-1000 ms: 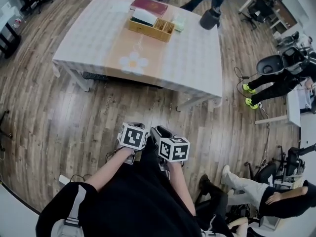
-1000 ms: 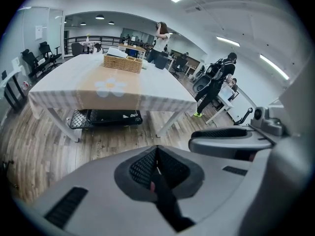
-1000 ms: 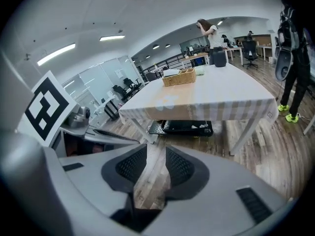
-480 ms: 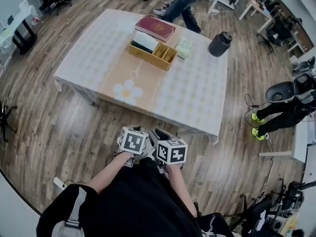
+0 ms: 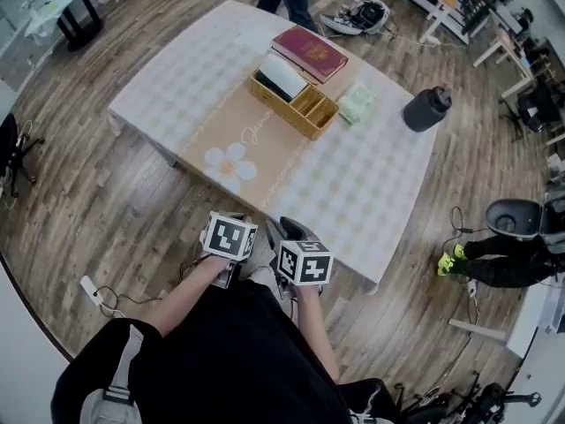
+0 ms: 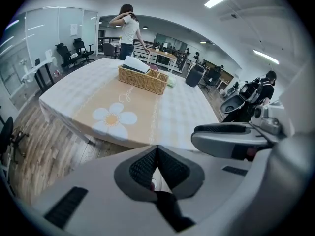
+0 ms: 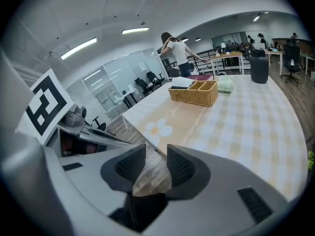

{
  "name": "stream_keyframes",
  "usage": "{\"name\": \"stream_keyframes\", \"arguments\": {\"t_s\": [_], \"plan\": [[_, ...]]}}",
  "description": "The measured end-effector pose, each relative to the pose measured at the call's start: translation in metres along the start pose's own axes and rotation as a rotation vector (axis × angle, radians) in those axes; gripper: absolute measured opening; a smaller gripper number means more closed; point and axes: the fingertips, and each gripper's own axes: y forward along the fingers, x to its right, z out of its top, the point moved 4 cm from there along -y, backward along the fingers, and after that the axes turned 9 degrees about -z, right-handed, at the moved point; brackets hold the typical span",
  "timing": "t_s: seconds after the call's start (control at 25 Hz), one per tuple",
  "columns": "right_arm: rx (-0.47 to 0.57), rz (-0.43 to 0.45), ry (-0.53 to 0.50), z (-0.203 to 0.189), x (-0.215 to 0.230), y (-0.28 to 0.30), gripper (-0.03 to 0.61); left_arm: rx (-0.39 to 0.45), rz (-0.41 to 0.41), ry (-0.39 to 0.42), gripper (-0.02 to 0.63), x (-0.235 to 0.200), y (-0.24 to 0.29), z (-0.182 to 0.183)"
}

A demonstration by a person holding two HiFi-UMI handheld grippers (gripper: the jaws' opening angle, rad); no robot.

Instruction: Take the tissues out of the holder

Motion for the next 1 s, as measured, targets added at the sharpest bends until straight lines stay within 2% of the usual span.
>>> {"name": "stream_keyframes", "arguments": {"t_s": [0.2,0.28,0.48,0.68,0.8,1.0], "plan": [[0.024,-0.008,0.001,0.026,0.027,0.012,0.135,0.003,-0.022,-0.034,0.008,-0.008,0.027,0.024],[0.047,-0.015,0.003,0.045,0.038,0.016,0.164,0.010,-0.041,-0.026,0.009,-0.009,0.036,0.046],[0.083,-0.065,-0.045,0.106,0.061,0.040,0.167,0.034,-0.076,-0.014,0.008,-0.023,0.060,0.106],[0.077,-0.079,-0.125,0.159,0.069,0.080,0.170,0.039,-0.103,-0.026,0.009,-0.042,0.078,0.149],[0.099,-0.054,-0.179,0.187,0.065,0.105,0.209,0.037,-0.118,-0.042,0.009,-0.055,0.084,0.166],[0.079,-0.018,-0.279,0.225,0.061,0.149,0.250,0.050,-0.114,-0.083,0.009,-0.082,0.092,0.189]]}}
